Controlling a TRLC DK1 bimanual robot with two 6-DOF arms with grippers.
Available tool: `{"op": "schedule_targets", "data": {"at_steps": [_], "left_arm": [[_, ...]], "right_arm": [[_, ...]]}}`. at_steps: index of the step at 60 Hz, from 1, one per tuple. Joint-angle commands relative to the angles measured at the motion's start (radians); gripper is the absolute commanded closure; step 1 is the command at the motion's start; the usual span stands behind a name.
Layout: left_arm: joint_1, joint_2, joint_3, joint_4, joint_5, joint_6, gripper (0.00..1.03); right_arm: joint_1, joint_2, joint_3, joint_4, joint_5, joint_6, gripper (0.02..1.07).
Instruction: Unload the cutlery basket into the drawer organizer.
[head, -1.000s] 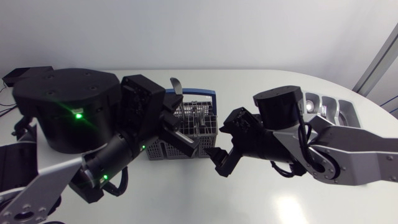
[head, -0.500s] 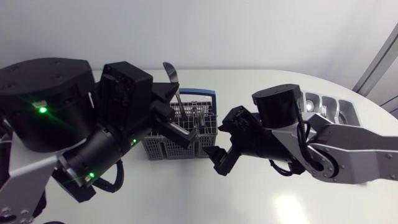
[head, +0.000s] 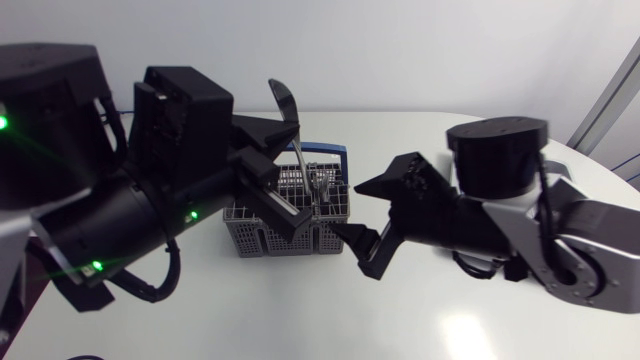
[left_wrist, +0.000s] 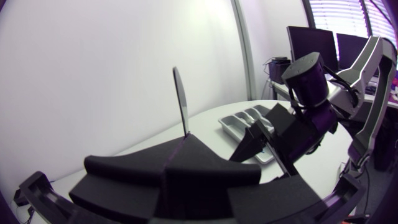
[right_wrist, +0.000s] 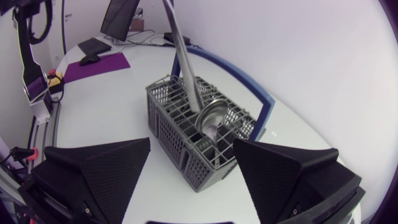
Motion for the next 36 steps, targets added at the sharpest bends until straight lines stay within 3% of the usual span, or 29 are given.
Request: {"op": "schedule_targets", "data": {"at_steps": [1,15,22,29,36], "left_arm": [[0.064,-0.018,0.078,-0.039,0.100,-0.047,0.92],[0.169,0.042,0.178,-0.191,0.353,-0.121,0.91],[0.225,0.094,0.221,-0.245,0.488,-0.178,0.91],[0.234,0.131,0.242,-0.266,0.539,-0.196,0.91],[0.242,0.142,0.272,-0.297,0.579,-0.216,0.91]], "right_arm": [[-0.047,-0.075,-0.023,-0.048,-0.036,-0.039,0.11],[-0.210,-0.227,-0.019,-0.186,-0.259,-0.056,0.11],[-0.219,-0.267,-0.016,-0.247,-0.331,-0.103,0.11],[-0.216,-0.255,0.000,-0.284,-0.403,-0.106,0.11],[-0.197,-0.229,0.010,-0.283,-0.412,-0.105,0.11]]}}
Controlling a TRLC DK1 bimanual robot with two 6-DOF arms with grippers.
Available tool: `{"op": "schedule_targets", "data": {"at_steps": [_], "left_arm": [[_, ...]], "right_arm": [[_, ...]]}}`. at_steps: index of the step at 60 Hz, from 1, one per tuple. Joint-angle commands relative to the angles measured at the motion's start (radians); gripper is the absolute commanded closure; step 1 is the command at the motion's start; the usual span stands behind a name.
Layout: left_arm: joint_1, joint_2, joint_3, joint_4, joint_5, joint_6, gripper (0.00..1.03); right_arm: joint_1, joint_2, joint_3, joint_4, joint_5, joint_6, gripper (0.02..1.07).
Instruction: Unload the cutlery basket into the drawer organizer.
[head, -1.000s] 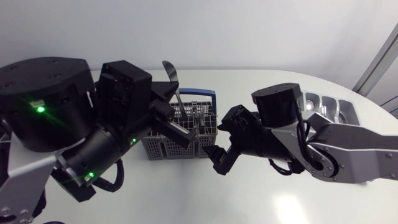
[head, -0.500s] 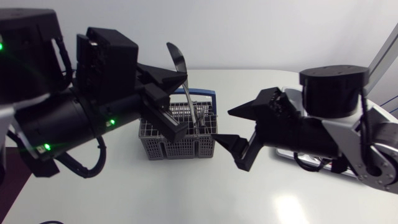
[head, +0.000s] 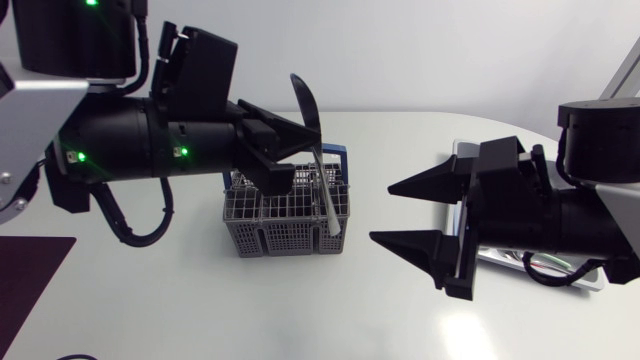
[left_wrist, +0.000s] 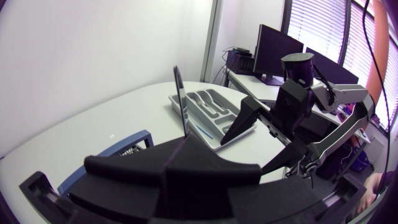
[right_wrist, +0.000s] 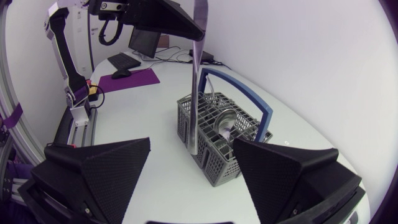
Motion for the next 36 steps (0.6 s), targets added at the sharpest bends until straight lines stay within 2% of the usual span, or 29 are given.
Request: {"op": "schedule_targets", "data": {"at_steps": [1,19,36], "left_arm": [[0.011,0.010,0.064,-0.006,0.027,-0.043,0.91],[0.022,0.036,0.102,-0.061,0.124,-0.097,0.91],[0.030,0.037,0.116,-0.091,0.179,-0.118,0.91]], "right_arm": [[0.017,0.030,0.013,-0.011,-0.017,-0.022,0.11],[0.057,0.165,0.076,-0.007,-0.045,0.005,0.12],[0.074,0.234,0.125,0.009,-0.063,0.021,0.25]]}}
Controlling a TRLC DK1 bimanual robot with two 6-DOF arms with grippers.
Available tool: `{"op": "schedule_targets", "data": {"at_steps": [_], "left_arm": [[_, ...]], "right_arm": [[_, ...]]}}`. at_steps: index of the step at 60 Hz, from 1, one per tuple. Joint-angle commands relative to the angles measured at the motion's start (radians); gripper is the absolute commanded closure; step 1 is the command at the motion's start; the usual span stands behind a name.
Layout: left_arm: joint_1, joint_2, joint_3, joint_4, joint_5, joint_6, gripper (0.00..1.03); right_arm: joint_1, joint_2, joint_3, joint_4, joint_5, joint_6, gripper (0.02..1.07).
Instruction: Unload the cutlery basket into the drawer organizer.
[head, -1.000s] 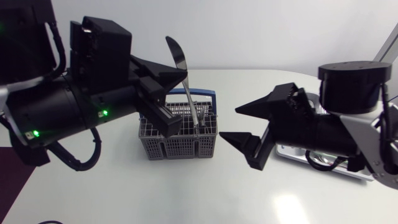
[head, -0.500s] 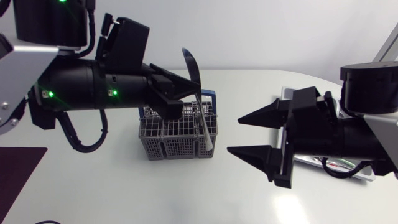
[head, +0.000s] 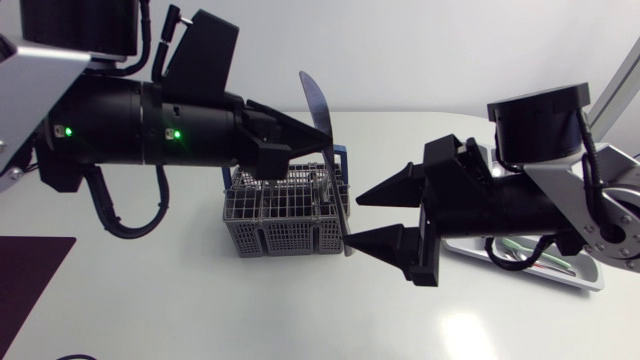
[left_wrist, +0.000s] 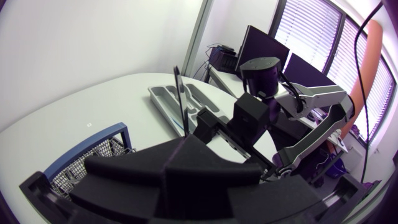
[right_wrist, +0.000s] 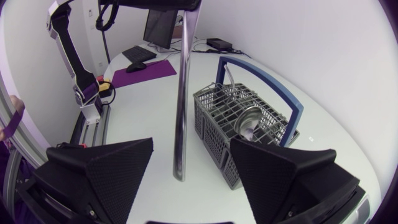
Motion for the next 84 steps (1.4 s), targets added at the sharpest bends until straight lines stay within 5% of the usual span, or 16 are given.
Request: {"op": "schedule_targets", "data": {"at_steps": [1,26,35,44,53,56,63,69,84], "left_arm": [[0.012,0.013,0.047,-0.001,0.028,-0.035,0.91],[0.031,0.011,0.062,-0.021,0.064,-0.036,0.91],[0.032,0.011,0.062,-0.022,0.065,-0.038,0.91],[0.039,0.011,0.065,-0.021,0.067,-0.039,0.90],[0.049,0.013,0.071,-0.018,0.065,-0.046,0.71],[0.054,0.014,0.071,-0.016,0.065,-0.046,0.43],[0.069,0.016,0.071,-0.013,0.064,-0.044,0.15],[0.088,0.013,0.071,-0.013,0.064,-0.044,0.06],[0.111,-0.027,0.045,-0.004,-0.032,-0.007,0.05]], "right_arm": [[0.010,0.030,0.034,0.011,-0.020,0.014,0.27],[0.011,0.068,0.053,-0.028,-0.132,0.011,0.73],[0.013,0.079,0.066,-0.068,-0.154,-0.005,1.02],[0.013,0.084,0.064,-0.080,-0.161,-0.005,1.02],[0.013,0.076,0.058,-0.087,-0.158,-0.005,1.02],[0.013,0.070,0.057,-0.091,-0.151,-0.003,1.02],[0.005,0.061,0.053,-0.107,-0.140,-0.003,1.02],[-0.035,0.047,0.047,-0.123,-0.129,-0.009,1.02],[-0.296,-0.012,0.044,-0.173,-0.115,-0.034,1.02]]}}
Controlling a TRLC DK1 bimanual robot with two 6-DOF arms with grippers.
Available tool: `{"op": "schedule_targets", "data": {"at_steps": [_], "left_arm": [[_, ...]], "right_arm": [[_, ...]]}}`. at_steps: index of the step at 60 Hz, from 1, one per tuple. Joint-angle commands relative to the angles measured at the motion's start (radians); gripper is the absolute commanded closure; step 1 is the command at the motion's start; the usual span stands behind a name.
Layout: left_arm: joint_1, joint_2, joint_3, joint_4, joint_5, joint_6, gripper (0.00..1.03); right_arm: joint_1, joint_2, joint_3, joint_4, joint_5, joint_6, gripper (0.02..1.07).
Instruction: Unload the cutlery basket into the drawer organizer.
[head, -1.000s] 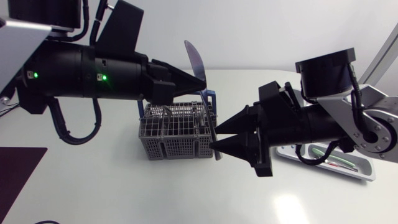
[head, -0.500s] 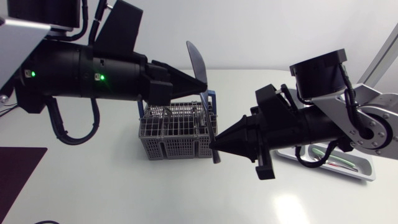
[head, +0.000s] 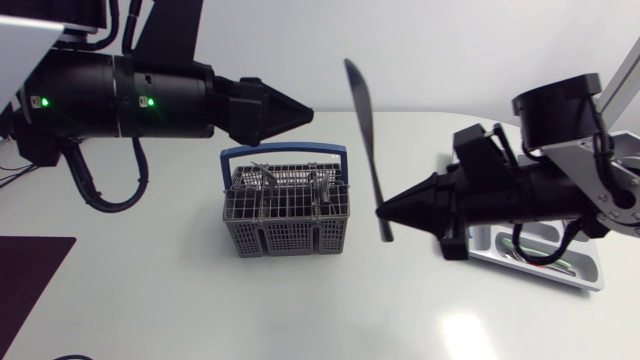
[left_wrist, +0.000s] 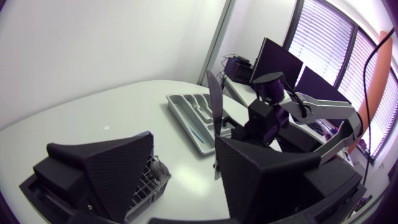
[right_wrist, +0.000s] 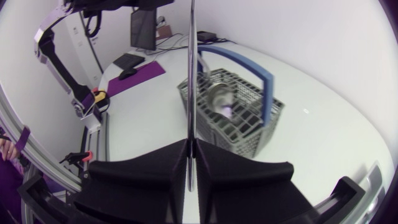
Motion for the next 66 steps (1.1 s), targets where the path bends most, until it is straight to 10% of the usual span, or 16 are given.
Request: {"op": "schedule_targets", "data": {"at_steps": [1,21,34,66], "left_arm": [[0.003,-0.023,0.003,0.014,-0.042,0.012,0.05],[-0.109,0.036,-0.089,0.074,-0.322,0.132,0.05],[-0.114,0.062,-0.100,0.079,-0.334,0.150,0.05],[-0.157,0.059,-0.095,0.056,-0.384,0.165,0.05]], "right_arm": [[-0.114,-0.034,-0.003,-0.018,0.001,-0.037,1.02],[-0.620,0.038,-0.001,-0.010,0.038,-0.132,1.02],[-0.855,0.275,0.123,-0.018,0.133,-0.158,1.02],[-0.941,0.673,0.447,-0.028,0.495,0.014,1.02]]}}
